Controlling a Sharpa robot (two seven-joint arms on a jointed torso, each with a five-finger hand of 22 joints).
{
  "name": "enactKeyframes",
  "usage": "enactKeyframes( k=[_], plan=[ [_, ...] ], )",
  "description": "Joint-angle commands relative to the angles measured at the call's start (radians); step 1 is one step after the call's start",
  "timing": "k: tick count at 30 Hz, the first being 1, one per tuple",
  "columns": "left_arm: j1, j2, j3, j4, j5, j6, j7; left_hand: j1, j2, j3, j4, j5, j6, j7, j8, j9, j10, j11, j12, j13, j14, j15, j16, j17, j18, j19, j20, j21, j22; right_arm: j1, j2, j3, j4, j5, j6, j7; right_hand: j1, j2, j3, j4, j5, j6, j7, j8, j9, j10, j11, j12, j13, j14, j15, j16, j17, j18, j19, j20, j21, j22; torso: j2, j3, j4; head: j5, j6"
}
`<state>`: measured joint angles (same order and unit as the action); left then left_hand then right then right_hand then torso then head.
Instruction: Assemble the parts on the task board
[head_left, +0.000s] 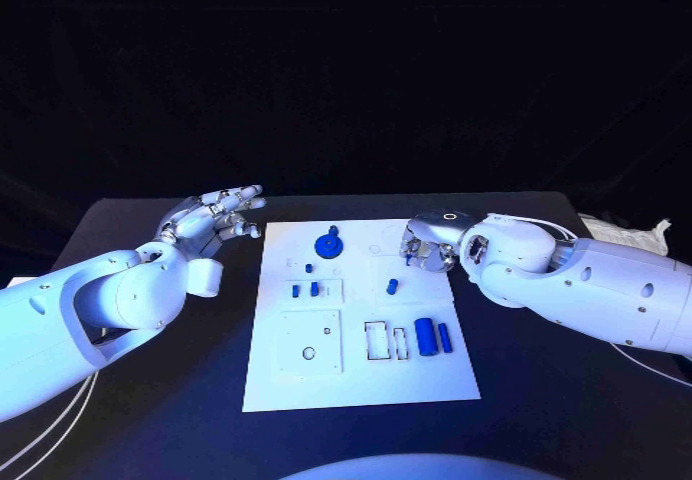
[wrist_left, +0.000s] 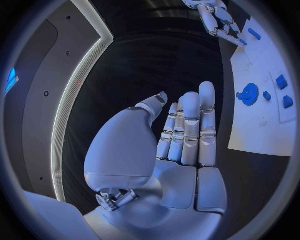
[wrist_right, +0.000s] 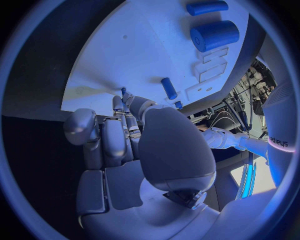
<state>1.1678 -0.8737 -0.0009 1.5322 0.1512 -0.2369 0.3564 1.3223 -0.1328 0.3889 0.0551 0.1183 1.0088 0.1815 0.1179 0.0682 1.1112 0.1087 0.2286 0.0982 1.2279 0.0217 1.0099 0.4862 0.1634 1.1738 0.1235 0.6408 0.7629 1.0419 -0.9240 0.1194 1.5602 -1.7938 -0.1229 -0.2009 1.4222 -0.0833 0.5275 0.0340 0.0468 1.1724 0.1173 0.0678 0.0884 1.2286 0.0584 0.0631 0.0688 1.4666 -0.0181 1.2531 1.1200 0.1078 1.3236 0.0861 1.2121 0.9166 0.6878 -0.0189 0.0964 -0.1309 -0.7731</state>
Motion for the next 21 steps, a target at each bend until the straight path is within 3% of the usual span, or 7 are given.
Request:
enactKeyframes(
  k=[1,6,12,21],
  plan=[
    [0.0,0.001,0.0,0.0,-0.007,0.007,0.0,0.007,0.001,-0.006,0.003,-0.001,-0.007,0.002,0.003,-0.001,-0.007,-0.001,0.005,0.001,-0.004,0.0,-0.001,-0.001,0.019,0.01,0.0,-0.007,-0.001,0.003,-0.008,0.004,0.015,0.05,-0.042,-0.011,-0.008,0.001,0.002,0.005,0.002,0.003,0.004,0.005,0.0,0.007,0.002,0.001,0.0,0.036,-0.003,0.002,-0.001,0.009,0.007,-0.002,0.007,0.002,0.001,0.0003,-0.0005,-0.001,0.001],
    [0.0,0.001,0.0,0.0,-0.006,0.008,-0.001,0.008,0.0,-0.008,0.002,-0.001,-0.008,0.003,0.002,-0.001,-0.008,-0.001,0.006,0.001,-0.005,0.001,-0.001,-0.002,0.019,0.01,0.0,-0.008,-0.002,0.005,-0.022,0.012,0.06,0.09,-0.054,-0.009,-0.008,-0.001,0.003,0.004,0.002,0.003,0.005,0.005,0.0,0.008,0.002,0.001,-0.001,0.036,-0.003,0.002,-0.001,0.009,0.008,-0.002,0.008,0.003,0.001,0.0006,0.0003,0.004,-0.001],
    [0.0,0.004,0.0,-0.003,-0.006,0.011,-0.001,0.008,0.0,-0.008,0.002,-0.001,-0.008,0.003,0.002,-0.001,-0.008,-0.001,0.006,0.001,-0.005,0.001,-0.001,-0.002,0.019,0.01,0.0,-0.008,-0.002,0.001,-0.011,0.015,0.13,0.113,-0.066,0.003,-0.007,-0.001,0.005,0.0,0.003,0.003,0.008,0.005,0.001,0.008,0.004,0.001,-0.001,0.036,-0.003,0.003,-0.001,0.009,0.008,-0.002,0.008,0.003,0.001,0.0007,0.0026,0.019,-0.002],
    [0.0,0.014,0.0,-0.007,-0.006,0.015,-0.001,0.008,0.0,-0.01,0.002,-0.001,-0.009,0.003,0.002,-0.001,-0.01,0.0,0.007,0.001,-0.005,0.001,-0.001,-0.003,0.019,0.01,0.0,-0.009,-0.002,-0.028,0.047,0.014,0.202,0.098,-0.062,0.024,-0.006,-0.001,0.008,-0.004,0.004,0.002,0.011,0.003,0.001,0.007,0.006,0.0,-0.002,0.036,-0.002,0.003,-0.002,0.009,0.008,-0.001,0.008,0.002,-0.002,-0.0026,0.0056,0.049,-0.009]
  ],
)
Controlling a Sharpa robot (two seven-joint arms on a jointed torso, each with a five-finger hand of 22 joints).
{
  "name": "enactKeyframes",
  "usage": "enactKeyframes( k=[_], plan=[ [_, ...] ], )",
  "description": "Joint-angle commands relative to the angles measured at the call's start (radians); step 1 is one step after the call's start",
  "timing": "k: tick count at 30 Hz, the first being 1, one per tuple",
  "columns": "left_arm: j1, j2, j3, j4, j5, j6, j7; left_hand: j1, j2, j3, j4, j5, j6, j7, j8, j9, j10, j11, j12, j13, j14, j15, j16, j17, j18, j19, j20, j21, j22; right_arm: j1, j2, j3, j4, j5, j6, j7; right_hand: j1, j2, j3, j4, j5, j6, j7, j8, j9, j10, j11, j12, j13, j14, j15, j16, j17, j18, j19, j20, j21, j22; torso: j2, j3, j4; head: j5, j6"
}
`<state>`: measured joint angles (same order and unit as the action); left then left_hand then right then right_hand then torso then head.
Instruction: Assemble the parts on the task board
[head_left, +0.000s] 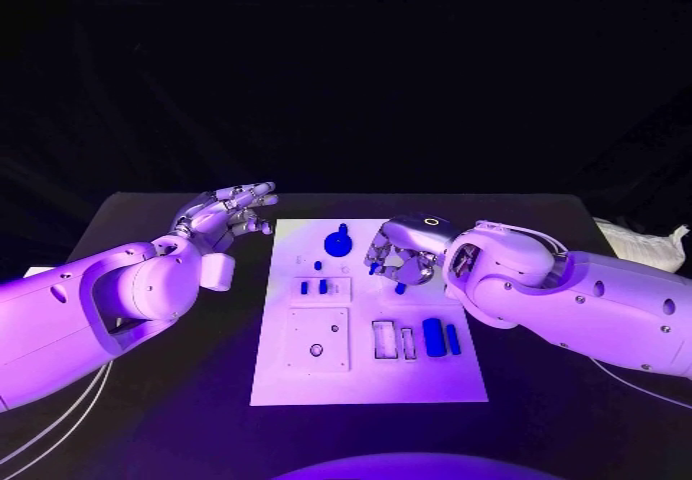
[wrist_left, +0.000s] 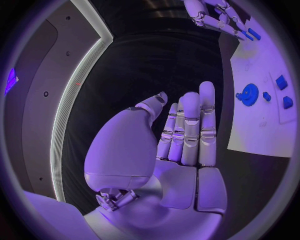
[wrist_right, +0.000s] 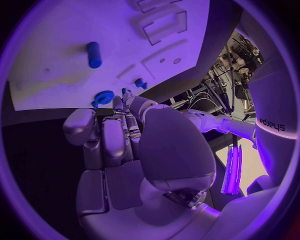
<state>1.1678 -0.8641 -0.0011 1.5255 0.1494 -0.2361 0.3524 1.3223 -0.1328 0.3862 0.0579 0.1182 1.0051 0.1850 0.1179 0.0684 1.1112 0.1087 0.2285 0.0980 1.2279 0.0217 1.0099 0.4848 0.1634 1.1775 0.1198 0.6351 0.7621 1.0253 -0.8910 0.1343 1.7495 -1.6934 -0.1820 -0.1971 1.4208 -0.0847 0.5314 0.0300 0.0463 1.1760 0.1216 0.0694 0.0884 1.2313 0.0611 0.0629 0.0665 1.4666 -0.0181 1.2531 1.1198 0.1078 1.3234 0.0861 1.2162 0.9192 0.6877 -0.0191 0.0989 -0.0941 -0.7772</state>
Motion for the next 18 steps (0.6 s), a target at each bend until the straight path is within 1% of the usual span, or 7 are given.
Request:
enactKeyframes(
  k=[1,3,6,9,13,16,18],
  plan=[
    [0.0,0.006,0.0,0.0,-0.004,0.015,0.003,0.008,0.0,-0.007,-0.001,-0.001,-0.006,0.0,0.002,-0.001,-0.01,0.0,0.007,0.001,-0.005,0.001,-0.001,-0.002,0.019,0.007,0.004,-0.003,-0.002,-0.018,0.025,-0.002,0.016,-0.008,-0.001,0.023,-0.006,0.0,0.004,0.0,0.004,-0.001,0.007,0.002,0.001,0.004,0.003,0.001,0.0,0.036,-0.002,0.003,-0.002,0.01,0.008,-0.001,0.003,-0.002,-0.001,-0.0023,0.0028,0.017,-0.007],
    [0.0,0.007,0.0,0.0,-0.004,0.016,0.003,0.008,0.0,-0.008,-0.001,-0.001,-0.006,0.0,0.002,-0.001,-0.01,0.0,0.007,0.001,-0.005,0.001,-0.001,-0.002,0.019,0.007,0.004,-0.003,-0.002,-0.031,0.045,-0.004,0.017,-0.018,0.003,0.028,-0.006,0.0,0.004,0.0,0.004,-0.001,0.007,0.002,0.001,0.004,0.003,0.001,0.0,0.036,-0.002,0.003,-0.002,0.01,0.008,-0.001,0.003,-0.002,0.0,-0.0012,0.0015,0.028,-0.009],
    [0.0,0.009,0.0,-0.001,-0.004,0.017,0.003,0.008,0.0,-0.008,-0.001,-0.001,-0.006,0.0,0.002,-0.001,-0.01,0.0,0.007,0.001,-0.005,0.001,-0.001,-0.002,0.019,0.007,0.004,-0.003,-0.002,-0.052,0.071,-0.005,0.014,-0.033,0.008,0.033,-0.006,0.0,0.004,0.0,0.004,-0.002,0.007,0.001,0.001,0.004,0.004,0.001,0.0,0.035,-0.002,0.002,-0.004,0.01,0.007,-0.001,0.002,-0.004,0.001,-0.0013,0.0003,0.034,-0.012],
    [-0.001,0.011,0.0,-0.002,-0.004,0.019,0.003,0.008,0.0,-0.009,-0.001,-0.002,-0.006,0.0,0.002,-0.001,-0.01,0.0,0.007,0.001,-0.005,0.001,-0.001,-0.002,0.019,0.007,0.004,-0.004,-0.002,-0.075,0.1,-0.008,0.002,-0.049,0.014,0.039,-0.006,0.0,0.004,-0.001,0.004,-0.002,0.008,0.001,0.001,0.003,0.004,0.0,0.0,0.035,-0.001,0.001,-0.005,0.01,0.006,-0.001,0.002,-0.004,0.001,-0.0023,0.0013,0.036,-0.014],
    [-0.001,0.014,-0.001,-0.004,-0.004,0.02,0.004,0.008,0.0,-0.009,0.0,-0.002,-0.006,0.0,0.002,-0.001,-0.01,0.0,0.008,0.001,-0.005,0.001,-0.001,-0.002,0.019,0.007,0.004,-0.004,-0.002,-0.091,0.124,-0.014,-0.018,-0.062,0.024,0.045,-0.006,0.001,0.005,-0.001,0.005,-0.002,0.008,0.001,0.001,0.003,0.004,0.0,-0.001,0.035,-0.001,0.001,-0.004,0.01,0.007,-0.001,0.002,-0.004,0.001,-0.0021,0.0005,0.044,-0.019],
    [-0.001,0.015,-0.001,-0.006,-0.004,0.021,0.003,0.008,0.0,-0.009,0.0,-0.002,-0.006,0.0,0.002,-0.001,-0.01,0.0,0.008,0.001,-0.005,0.001,-0.001,-0.002,0.019,0.007,0.004,-0.004,-0.002,-0.1,0.136,-0.017,-0.029,-0.07,0.035,0.045,-0.006,0.001,0.005,-0.002,0.005,-0.003,0.009,0.001,0.001,0.002,0.005,0.0,-0.001,0.035,-0.001,0.001,-0.004,0.01,0.006,-0.001,0.001,-0.006,0.001,-0.0016,-0.0003,0.056,-0.021],
    [-0.002,0.015,-0.001,-0.007,-0.004,0.021,0.003,0.008,0.0,-0.009,0.0,-0.002,-0.006,0.0,0.002,-0.001,-0.01,0.0,0.008,0.001,-0.005,0.001,-0.001,-0.002,0.019,0.007,0.004,-0.004,-0.002,-0.104,0.141,-0.018,-0.034,-0.075,0.042,0.044,-0.007,0.001,0.005,-0.002,0.005,-0.003,0.009,0.0,0.001,0.002,0.005,0.0,-0.001,0.035,-0.001,0.001,-0.005,0.01,0.006,-0.001,0.001,-0.005,0.001,-0.0013,-0.0012,0.056,-0.023]
  ],
)
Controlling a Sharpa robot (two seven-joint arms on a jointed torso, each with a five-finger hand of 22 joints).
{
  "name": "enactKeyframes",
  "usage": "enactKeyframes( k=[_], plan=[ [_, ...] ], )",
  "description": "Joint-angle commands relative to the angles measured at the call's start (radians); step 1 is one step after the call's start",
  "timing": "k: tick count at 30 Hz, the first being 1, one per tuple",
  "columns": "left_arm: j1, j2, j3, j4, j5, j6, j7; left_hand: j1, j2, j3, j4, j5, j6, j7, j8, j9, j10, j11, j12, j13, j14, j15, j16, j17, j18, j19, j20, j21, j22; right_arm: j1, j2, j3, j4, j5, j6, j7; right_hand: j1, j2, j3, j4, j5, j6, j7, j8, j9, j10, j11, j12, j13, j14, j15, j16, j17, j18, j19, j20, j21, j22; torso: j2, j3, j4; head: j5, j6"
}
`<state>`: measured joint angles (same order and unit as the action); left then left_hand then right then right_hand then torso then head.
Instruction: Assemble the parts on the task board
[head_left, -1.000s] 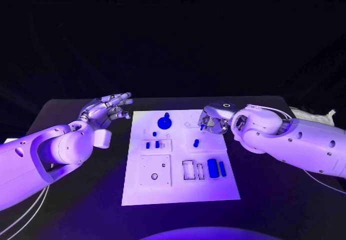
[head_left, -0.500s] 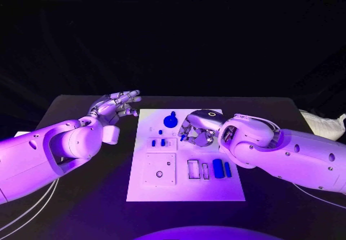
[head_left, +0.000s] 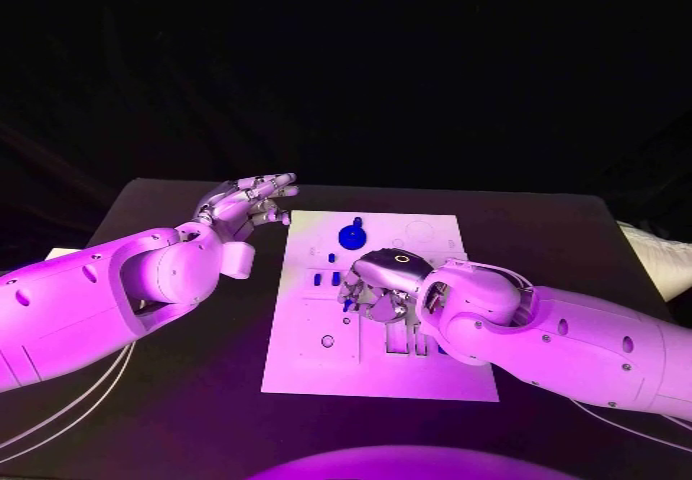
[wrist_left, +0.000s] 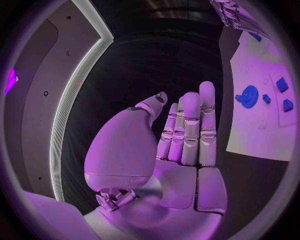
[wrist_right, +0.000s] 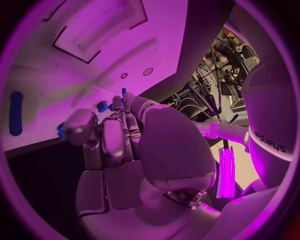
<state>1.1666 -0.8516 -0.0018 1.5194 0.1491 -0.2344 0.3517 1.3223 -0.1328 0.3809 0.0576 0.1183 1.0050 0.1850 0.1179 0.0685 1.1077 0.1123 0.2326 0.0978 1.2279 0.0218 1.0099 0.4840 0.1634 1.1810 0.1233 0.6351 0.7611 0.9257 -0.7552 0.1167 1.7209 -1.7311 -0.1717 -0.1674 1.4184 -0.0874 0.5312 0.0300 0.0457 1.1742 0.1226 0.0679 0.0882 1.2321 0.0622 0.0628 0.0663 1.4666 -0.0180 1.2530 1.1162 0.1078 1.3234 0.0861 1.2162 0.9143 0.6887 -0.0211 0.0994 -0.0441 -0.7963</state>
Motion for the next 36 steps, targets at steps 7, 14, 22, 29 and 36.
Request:
enactKeyframes(
  k=[7,14,22,29,36],
  plan=[
    [-0.001,0.002,0.0,-0.003,-0.006,0.02,0.003,0.006,0.0,-0.008,0.001,-0.002,-0.007,0.001,0.002,-0.001,-0.009,-0.003,0.005,0.002,-0.006,0.002,0.0,-0.002,0.019,0.004,0.001,-0.006,-0.002,-0.01,0.012,-0.003,-0.014,-0.046,0.044,0.009,-0.005,0.004,0.005,-0.002,0.006,-0.001,0.008,0.002,0.001,0.001,0.004,0.0,-0.001,0.035,-0.001,0.001,-0.002,0.01,0.006,0.0,0.002,0.0,0.0,0.0014,-0.001,0.004,-0.008],
    [-0.001,0.001,0.0,-0.005,-0.008,0.02,0.002,0.005,0.0,-0.01,0.002,-0.002,-0.008,0.001,0.002,-0.001,-0.01,-0.002,0.006,0.002,-0.007,0.003,0.0,-0.003,0.019,0.004,0.001,-0.007,-0.003,-0.011,0.011,-0.005,-0.014,-0.051,0.051,0.007,-0.006,0.004,0.005,-0.002,0.005,-0.002,0.009,0.001,0.001,0.001,0.005,0.0,-0.001,0.034,0.0,0.0,-0.003,0.011,0.005,0.0,0.0,-0.003,0.0,0.0024,-0.0005,0.006,-0.012],
    [-0.002,0.001,-0.001,-0.007,-0.008,0.02,0.0,0.005,0.0,-0.01,0.002,-0.002,-0.008,0.001,0.002,-0.001,-0.01,-0.002,0.006,0.002,-0.007,0.003,0.0,-0.003,0.019,0.004,0.001,-0.007,-0.003,-0.011,0.01,-0.006,-0.015,-0.056,0.066,0.003,-0.007,0.004,0.005,-0.002,0.006,-0.002,0.009,0.001,0.001,0.001,0.005,0.0,-0.001,0.034,0.0,0.0,-0.003,0.011,0.005,0.0,0.0,-0.002,0.0,0.0024,-0.002,0.01,-0.015],
    [-0.002,0.001,-0.001,-0.008,-0.008,0.021,-0.002,0.005,0.0,-0.01,0.002,-0.002,-0.008,0.001,0.002,-0.001,-0.01,-0.002,0.006,0.002,-0.007,0.003,0.0,-0.003,0.019,0.004,0.001,-0.007,-0.003,-0.011,0.013,-0.011,-0.014,-0.056,0.075,0.005,-0.007,0.004,0.005,-0.002,0.006,-0.002,0.009,0.001,0.001,0.001,0.005,0.0,-0.001,0.034,0.0,0.0,-0.003,0.011,0.005,0.0,0.0,-0.002,0.001,0.0021,-0.0009,0.009,-0.018],
    [-0.002,0.001,-0.001,-0.009,-0.008,0.022,-0.004,0.005,0.0,-0.01,0.002,-0.002,-0.008,0.001,0.002,-0.001,-0.01,-0.002,0.006,0.002,-0.007,0.003,0.0,-0.003,0.019,0.004,0.001,-0.007,-0.003,-0.011,0.013,-0.015,-0.013,-0.055,0.08,0.004,-0.007,0.005,0.005,-0.003,0.006,-0.002,0.009,0.002,0.001,0.001,0.005,0.0,-0.001,0.034,0.0,0.0,-0.003,0.01,0.005,0.0,0.001,-0.002,0.0,0.0013,-0.0009,0.009,-0.02]
  ],
)
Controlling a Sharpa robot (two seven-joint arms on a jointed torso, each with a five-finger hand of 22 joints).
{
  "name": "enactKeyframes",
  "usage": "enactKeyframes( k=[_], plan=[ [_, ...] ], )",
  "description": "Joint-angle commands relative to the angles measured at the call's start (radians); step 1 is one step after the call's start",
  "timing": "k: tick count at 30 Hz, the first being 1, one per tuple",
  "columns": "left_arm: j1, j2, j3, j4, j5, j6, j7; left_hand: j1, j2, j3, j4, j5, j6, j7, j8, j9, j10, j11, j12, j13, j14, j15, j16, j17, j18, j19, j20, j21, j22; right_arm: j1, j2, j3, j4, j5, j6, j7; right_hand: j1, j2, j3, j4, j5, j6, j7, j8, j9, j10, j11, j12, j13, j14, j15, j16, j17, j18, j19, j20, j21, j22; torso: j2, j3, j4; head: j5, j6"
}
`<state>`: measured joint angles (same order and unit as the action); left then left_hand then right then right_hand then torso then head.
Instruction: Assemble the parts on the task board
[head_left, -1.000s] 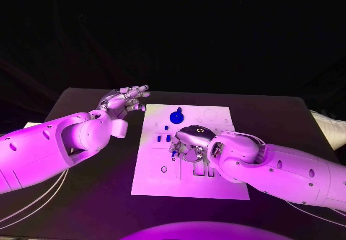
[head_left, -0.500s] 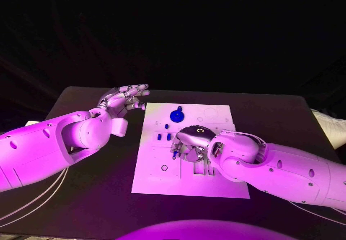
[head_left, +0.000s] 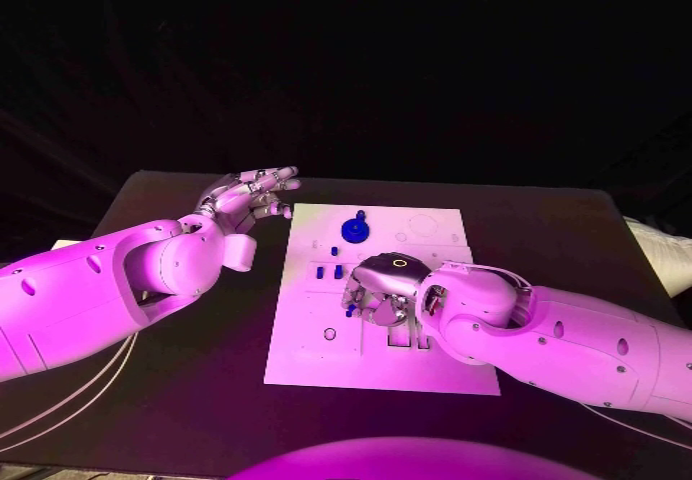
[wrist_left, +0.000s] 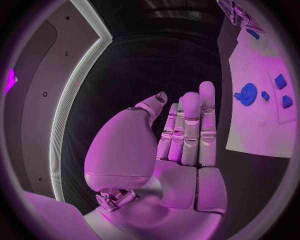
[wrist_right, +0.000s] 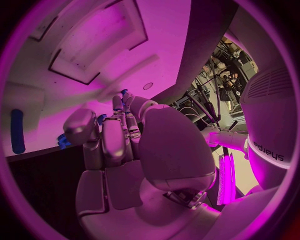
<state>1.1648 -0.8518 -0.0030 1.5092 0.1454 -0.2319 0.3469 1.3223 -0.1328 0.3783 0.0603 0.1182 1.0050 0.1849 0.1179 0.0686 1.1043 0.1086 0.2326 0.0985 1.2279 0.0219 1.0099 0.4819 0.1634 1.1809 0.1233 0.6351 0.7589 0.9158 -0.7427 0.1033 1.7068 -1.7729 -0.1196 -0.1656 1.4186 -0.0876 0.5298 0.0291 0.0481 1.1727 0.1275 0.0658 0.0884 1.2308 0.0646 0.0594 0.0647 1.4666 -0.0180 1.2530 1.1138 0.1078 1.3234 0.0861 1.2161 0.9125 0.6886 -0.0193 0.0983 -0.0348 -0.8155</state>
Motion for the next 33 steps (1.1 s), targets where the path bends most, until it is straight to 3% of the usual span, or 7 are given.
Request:
enactKeyframes(
  k=[1,13,22,33],
  plan=[
    [0.0,0.001,0.0,0.001,-0.005,0.02,0.001,0.005,0.0,-0.008,0.0,-0.002,-0.008,0.001,0.002,-0.001,-0.007,0.002,0.007,0.001,-0.007,0.002,0.0,-0.001,0.019,0.004,0.001,-0.007,-0.001,-0.001,0.001,-0.002,0.0,-0.013,0.029,0.002,-0.008,0.005,0.006,-0.002,0.003,0.0,0.004,0.004,0.001,0.003,0.002,0.004,0.001,0.034,0.0,0.0,-0.001,0.01,0.005,0.0,0.001,0.0,0.0,-0.0006,0.0001,0.0,-0.001],
    [0.0,-0.001,0.0,0.002,-0.005,0.022,-0.002,0.005,0.0,-0.01,0.0,-0.002,-0.009,0.001,0.002,-0.001,-0.008,0.002,0.008,0.001,-0.007,0.003,0.0,-0.002,0.019,0.004,0.001,-0.008,-0.002,-0.001,0.01,-0.009,-0.004,-0.031,0.032,-0.015,-0.016,0.0,0.001,-0.004,0.004,-0.003,0.006,0.002,0.001,-0.001,0.004,0.003,0.0,0.034,0.002,0.0,-0.002,0.011,0.004,0.002,-0.001,-0.003,-0.001,-0.0008,0.0002,0.001,-0.004],
    [0.0,-0.001,0.0,0.002,-0.006,0.021,-0.001,0.005,0.0,-0.011,0.0,-0.002,-0.01,0.002,0.002,-0.001,-0.009,0.002,0.008,0.001,-0.007,0.003,0.0,-0.002,0.019,0.005,0.001,-0.009,-0.002,-0.001,0.017,-0.022,-0.022,-0.024,0.007,-0.032,-0.094,-0.053,-0.066,0.022,0.013,-0.104,0.034,-0.006,-0.021,-0.094,0.033,0.002,-0.003,0.03,0.026,0.0,-0.01,0.013,-0.004,0.022,-0.008,-0.015,-0.001,-0.0002,0.001,0.003,-0.006],
    [0.0,-0.002,0.0,0.002,-0.006,0.02,-0.004,0.004,0.001,-0.013,0.001,-0.002,-0.01,0.002,0.002,-0.001,-0.01,0.002,0.009,0.002,-0.008,0.003,0.0,-0.003,0.019,0.005,0.002,-0.009,-0.003,-0.001,0.014,-0.026,-0.02,-0.021,-0.037,-0.025,-0.087,-0.048,-0.08,0.018,0.018,-0.119,0.036,-0.003,-0.021,-0.119,0.037,0.009,-0.001,0.028,0.029,-0.002,-0.015,0.014,-0.007,0.028,-0.011,-0.02,-0.001,-0.0004,-0.0006,0.002,-0.005]
  ],
)
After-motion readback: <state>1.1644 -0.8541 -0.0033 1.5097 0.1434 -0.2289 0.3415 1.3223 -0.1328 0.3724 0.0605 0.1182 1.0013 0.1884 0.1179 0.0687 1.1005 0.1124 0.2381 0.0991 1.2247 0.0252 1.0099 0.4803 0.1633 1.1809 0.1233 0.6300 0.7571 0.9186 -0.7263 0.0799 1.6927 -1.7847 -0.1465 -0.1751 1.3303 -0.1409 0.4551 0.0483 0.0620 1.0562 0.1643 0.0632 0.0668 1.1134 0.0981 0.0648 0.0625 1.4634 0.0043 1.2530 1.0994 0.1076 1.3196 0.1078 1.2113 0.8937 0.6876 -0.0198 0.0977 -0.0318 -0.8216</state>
